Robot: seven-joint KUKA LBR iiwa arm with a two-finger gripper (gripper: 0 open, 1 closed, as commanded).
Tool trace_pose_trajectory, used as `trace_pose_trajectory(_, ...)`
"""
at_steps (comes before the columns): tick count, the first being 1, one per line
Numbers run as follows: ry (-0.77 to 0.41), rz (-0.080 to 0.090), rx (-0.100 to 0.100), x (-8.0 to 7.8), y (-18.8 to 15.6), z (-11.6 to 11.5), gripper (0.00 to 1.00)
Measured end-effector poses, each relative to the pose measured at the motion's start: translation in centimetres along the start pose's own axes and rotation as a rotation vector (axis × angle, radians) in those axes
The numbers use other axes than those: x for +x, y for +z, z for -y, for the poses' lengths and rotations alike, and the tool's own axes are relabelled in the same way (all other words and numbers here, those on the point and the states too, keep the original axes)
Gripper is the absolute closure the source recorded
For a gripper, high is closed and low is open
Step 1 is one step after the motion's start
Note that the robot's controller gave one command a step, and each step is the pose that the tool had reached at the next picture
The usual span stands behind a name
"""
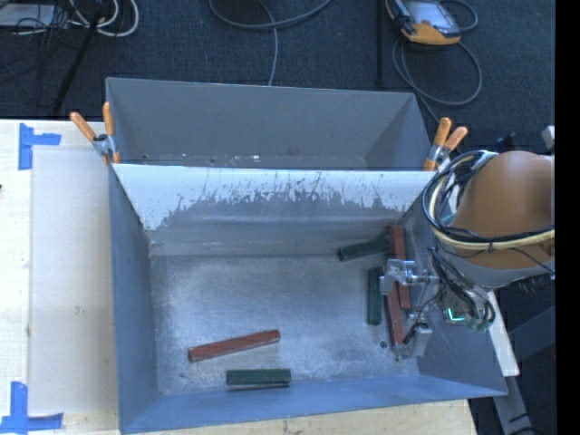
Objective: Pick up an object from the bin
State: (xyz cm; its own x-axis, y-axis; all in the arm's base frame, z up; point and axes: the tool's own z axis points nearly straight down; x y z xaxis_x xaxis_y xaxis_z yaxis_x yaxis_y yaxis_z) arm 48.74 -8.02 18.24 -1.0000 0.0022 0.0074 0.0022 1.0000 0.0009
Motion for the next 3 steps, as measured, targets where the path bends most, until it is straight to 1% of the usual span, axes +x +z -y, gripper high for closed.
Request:
trace_pose_trajectory(1,-0.231,0.01,0.004,-2.4,-2.3,5.3,0.0)
trace_pose_trajectory(2,-0.635,0.005,-0.001,-6.1,4.4,1.1,0.0)
trace_pose_trajectory(3,-1.099,0.004,-0.002,-6.5,11.4,3.3,0.0)
